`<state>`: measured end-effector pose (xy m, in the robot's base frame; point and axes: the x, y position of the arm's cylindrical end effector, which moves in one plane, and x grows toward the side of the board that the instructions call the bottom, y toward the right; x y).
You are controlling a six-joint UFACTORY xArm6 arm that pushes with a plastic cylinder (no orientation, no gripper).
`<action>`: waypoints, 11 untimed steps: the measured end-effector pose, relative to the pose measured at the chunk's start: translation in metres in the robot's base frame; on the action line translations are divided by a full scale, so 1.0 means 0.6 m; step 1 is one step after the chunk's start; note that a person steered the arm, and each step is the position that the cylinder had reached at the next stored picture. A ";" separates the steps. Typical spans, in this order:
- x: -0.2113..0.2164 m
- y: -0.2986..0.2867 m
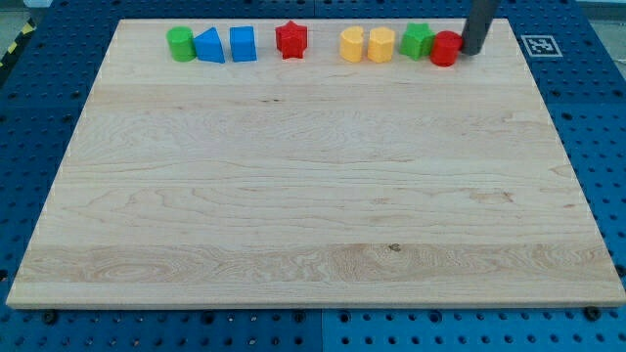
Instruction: Push the green star and yellow hexagon towards down
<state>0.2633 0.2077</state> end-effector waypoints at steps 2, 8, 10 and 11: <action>-0.060 0.013; -0.027 -0.141; 0.051 -0.178; 0.051 -0.206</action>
<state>0.2939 0.0839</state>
